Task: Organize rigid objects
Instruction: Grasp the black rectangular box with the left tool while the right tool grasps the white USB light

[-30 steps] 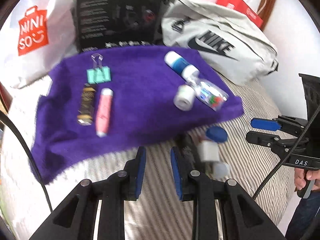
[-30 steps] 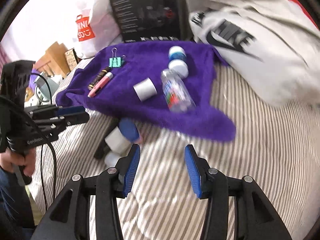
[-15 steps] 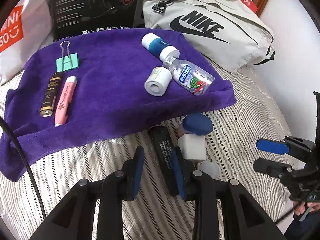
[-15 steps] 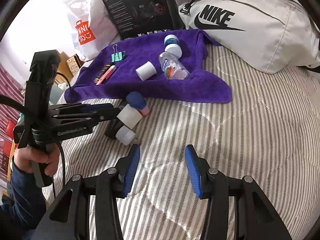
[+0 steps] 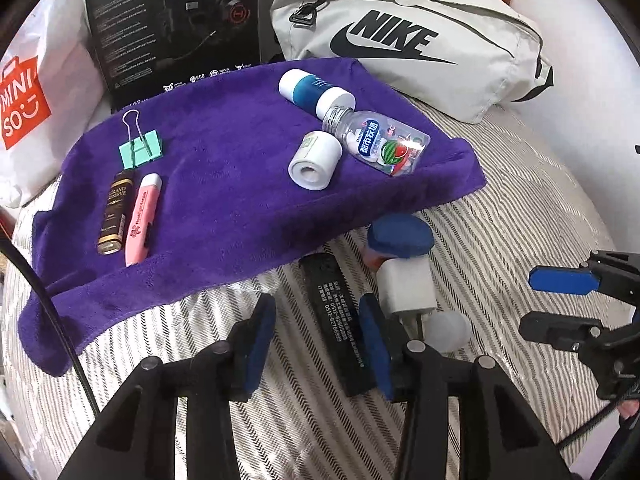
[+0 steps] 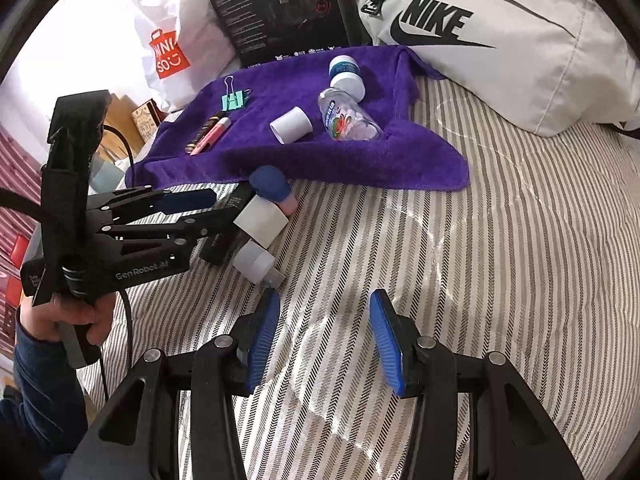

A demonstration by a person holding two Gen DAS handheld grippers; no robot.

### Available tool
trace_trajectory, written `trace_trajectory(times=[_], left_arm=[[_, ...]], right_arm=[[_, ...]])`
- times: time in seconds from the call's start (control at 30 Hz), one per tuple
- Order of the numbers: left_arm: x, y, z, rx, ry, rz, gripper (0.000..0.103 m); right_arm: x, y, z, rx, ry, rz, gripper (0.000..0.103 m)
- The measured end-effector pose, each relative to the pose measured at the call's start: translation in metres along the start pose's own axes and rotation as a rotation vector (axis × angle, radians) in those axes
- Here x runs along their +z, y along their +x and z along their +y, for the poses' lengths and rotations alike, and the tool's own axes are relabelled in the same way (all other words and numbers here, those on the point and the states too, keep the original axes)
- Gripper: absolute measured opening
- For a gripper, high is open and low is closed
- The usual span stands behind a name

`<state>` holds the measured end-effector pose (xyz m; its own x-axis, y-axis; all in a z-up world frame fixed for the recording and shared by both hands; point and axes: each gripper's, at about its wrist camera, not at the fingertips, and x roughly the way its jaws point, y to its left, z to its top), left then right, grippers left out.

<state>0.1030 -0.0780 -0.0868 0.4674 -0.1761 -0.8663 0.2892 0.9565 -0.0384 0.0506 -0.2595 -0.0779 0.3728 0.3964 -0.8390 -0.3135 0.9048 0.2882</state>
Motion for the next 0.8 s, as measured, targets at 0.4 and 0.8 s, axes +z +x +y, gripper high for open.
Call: trace_trajectory(times=[0.4,0.8], left_arm=[[-0.003,0.009,-0.007,0.028,0.042,0.023,0.041],[-0.001,0.012,-0.006,0.013,0.056,0.012,0.024]], right_arm=[[-0.002,0.001,-0.001,0.007,0.002,0.004,0.047],[0.001,0.012,0.016,0.045,-0.053,0.007,0.047]])
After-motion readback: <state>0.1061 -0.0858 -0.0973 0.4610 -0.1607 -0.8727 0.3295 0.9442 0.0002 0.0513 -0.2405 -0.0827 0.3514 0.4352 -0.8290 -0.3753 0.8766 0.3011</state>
